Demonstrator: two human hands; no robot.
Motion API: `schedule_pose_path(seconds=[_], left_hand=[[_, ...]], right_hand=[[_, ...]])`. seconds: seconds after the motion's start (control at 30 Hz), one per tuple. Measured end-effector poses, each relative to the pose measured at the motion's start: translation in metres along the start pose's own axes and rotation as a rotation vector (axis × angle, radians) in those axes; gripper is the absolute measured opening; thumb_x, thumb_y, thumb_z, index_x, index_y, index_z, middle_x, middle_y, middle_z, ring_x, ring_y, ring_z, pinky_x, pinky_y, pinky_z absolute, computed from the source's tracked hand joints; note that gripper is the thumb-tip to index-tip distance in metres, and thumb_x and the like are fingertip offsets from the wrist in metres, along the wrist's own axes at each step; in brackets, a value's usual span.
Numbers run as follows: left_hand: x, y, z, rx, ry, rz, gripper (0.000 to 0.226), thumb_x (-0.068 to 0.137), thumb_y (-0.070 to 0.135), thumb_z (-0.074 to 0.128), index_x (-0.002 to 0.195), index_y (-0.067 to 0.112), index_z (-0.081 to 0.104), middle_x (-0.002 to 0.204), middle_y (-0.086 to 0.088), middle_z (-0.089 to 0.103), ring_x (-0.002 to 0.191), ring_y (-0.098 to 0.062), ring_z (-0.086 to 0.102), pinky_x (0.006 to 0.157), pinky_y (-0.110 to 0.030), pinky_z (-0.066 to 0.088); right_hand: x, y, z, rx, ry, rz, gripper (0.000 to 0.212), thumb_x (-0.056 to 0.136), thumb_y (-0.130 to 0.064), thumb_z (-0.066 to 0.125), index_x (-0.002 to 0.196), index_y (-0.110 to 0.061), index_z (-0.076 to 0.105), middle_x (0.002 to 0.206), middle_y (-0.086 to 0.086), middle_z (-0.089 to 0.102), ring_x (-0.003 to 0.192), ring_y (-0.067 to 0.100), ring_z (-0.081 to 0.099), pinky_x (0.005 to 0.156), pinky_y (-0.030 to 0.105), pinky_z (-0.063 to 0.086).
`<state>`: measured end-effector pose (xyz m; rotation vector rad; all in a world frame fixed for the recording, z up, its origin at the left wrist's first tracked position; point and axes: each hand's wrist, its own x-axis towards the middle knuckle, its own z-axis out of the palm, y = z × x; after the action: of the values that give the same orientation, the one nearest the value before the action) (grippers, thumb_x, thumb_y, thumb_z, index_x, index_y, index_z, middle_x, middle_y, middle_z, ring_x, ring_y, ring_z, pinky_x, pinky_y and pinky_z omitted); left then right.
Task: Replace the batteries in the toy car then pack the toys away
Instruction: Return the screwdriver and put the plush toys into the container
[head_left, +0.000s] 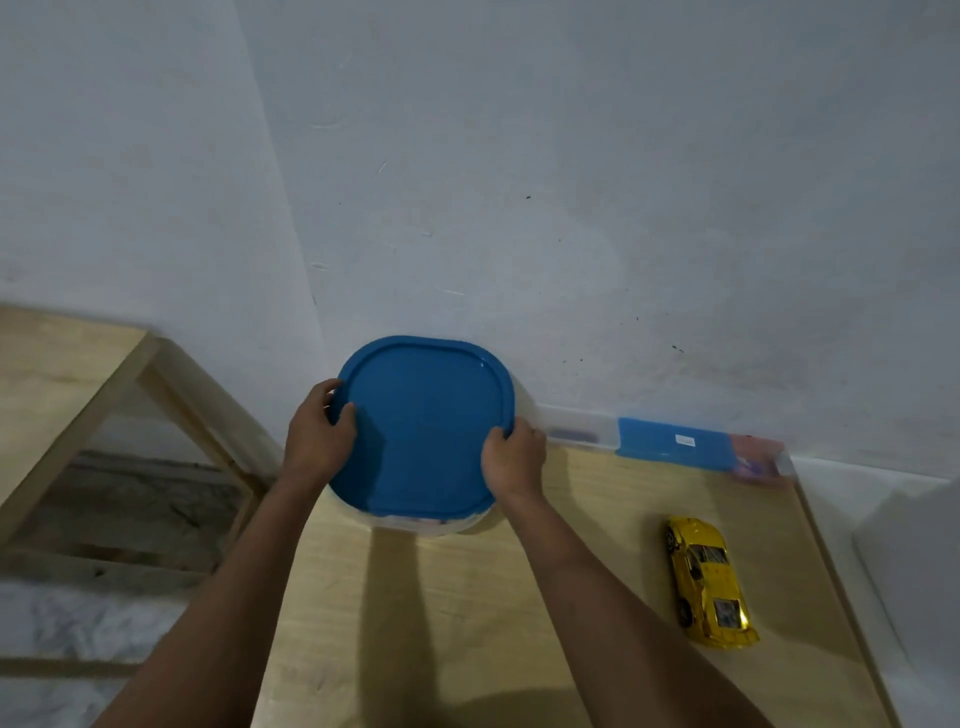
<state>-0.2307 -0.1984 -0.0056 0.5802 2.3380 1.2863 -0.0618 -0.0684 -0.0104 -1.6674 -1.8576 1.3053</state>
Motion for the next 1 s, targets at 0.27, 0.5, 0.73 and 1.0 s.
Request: schedule_pose_path(seconds=[0.27,0.5,0.73,1.0], left_hand=[[0.012,-0.005,0.008,0.075,0.175,0.076,0.034,0.099,0.012,0.05,0.133,0.013,0.05,0.113,-0.014,0.064,0.088,-0.017,0.055,0.077,-0.032,0.048],[0.007,-0.012,0.011,0.112,0.181,0.104,0.04,0.097,0.016,0.054,0.136,0.008,0.052,0.12,-0.015,0.066,0.105,-0.027,0.062,0.09,-0.039,0.052],[0.002,-0.017,0.014,0.139,0.149,0.115,0.035,0.096,0.014,0.053,0.129,0.006,0.058,0.112,-0.013,0.068,0.095,-0.023,0.062,0.082,-0.032,0.05],[0.007,-0.028,0.017,0.243,0.098,0.012,0.036,0.094,0.009,0.052,0.129,0.0,0.056,0.107,-0.019,0.067,0.078,-0.022,0.056,0.071,-0.032,0.045]], right_hand=[[0.002,0.019,0.012,-0.184,0.03,-0.182,0.035,0.102,-0.029,0.037,0.13,-0.012,0.049,0.125,0.005,0.05,0.097,0.018,0.055,0.075,0.029,0.044],[0.008,0.028,0.005,-0.115,0.008,-0.224,0.025,0.097,-0.023,0.043,0.106,-0.008,0.061,0.116,0.002,0.054,0.082,0.011,0.057,0.068,0.024,0.043],[0.009,0.029,-0.003,-0.116,-0.05,-0.077,0.029,0.09,-0.021,0.049,0.063,-0.011,0.045,0.063,0.003,0.05,0.053,0.013,0.046,0.048,0.025,0.034],[0.01,0.034,-0.002,-0.206,-0.229,-0.041,0.022,0.092,-0.022,0.046,0.072,-0.013,0.049,0.07,0.0,0.053,0.062,0.014,0.05,0.054,0.028,0.04]])
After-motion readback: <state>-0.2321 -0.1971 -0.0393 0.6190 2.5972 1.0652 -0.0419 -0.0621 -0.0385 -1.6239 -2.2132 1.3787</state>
